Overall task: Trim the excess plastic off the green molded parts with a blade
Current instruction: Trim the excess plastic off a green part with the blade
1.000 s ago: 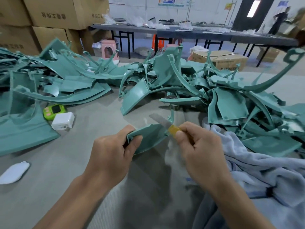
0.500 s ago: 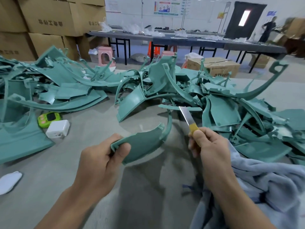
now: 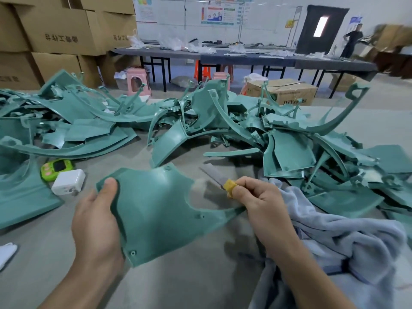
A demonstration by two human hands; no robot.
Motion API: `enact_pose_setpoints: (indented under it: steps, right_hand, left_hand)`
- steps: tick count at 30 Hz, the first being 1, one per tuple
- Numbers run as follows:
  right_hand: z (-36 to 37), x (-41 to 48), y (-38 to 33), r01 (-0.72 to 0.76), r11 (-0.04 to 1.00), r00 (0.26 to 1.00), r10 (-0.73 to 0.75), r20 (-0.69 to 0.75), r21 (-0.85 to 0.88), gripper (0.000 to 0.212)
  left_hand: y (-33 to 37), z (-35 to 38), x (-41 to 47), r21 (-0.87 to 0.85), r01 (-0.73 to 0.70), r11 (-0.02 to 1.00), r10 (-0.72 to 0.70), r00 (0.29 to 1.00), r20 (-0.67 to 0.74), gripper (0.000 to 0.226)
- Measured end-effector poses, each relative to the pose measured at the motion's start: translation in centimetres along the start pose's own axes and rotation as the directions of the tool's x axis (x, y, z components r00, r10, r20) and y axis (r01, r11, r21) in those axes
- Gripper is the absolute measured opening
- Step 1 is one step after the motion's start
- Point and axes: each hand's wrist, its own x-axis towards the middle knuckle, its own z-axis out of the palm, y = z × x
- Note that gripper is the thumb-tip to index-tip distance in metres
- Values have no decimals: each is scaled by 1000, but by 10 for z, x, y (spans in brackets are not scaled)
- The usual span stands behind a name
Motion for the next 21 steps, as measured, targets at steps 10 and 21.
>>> enact_pose_setpoints:
  steps: [10, 21]
  right_hand:
    - [3, -5, 7, 52, 915, 978, -128, -167, -400, 30]
    - [-8, -1, 1, 289, 732, 814, -527, -244, -618, 19]
  left_hand:
    - [8, -2, -2, 366, -481, 797, 331, 853, 402, 45]
    - [21, -4, -11, 284, -954, -99, 641, 157, 751, 14]
